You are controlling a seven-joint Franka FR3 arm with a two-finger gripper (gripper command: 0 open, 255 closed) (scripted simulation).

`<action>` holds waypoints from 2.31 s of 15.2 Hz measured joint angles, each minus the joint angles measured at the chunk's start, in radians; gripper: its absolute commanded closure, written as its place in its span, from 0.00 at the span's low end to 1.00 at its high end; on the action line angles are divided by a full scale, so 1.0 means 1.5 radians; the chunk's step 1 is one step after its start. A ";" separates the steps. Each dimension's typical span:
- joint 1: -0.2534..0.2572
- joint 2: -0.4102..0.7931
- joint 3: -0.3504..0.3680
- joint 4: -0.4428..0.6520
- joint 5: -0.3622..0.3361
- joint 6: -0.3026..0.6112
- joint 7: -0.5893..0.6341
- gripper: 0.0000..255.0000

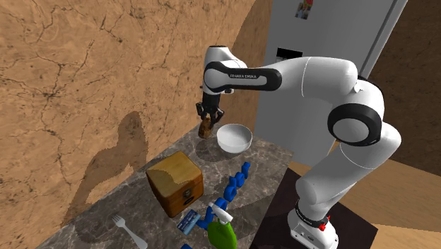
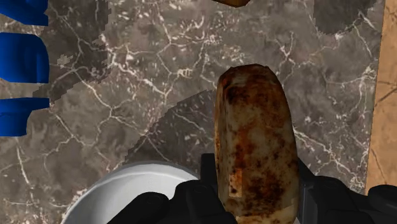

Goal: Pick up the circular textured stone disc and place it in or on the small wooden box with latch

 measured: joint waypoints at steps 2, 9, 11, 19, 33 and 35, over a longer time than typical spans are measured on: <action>0.000 0.000 -0.001 0.021 -0.001 -0.020 0.005 1.00; -0.003 0.007 -0.003 0.089 -0.007 -0.082 0.015 1.00; -0.003 0.014 -0.002 0.112 -0.011 -0.098 0.021 1.00; 0.021 0.023 0.036 0.169 -0.016 -0.134 0.093 1.00; 0.122 0.120 0.204 0.285 -0.097 -0.134 0.364 1.00; 0.126 0.119 0.208 0.274 -0.098 -0.123 0.373 1.00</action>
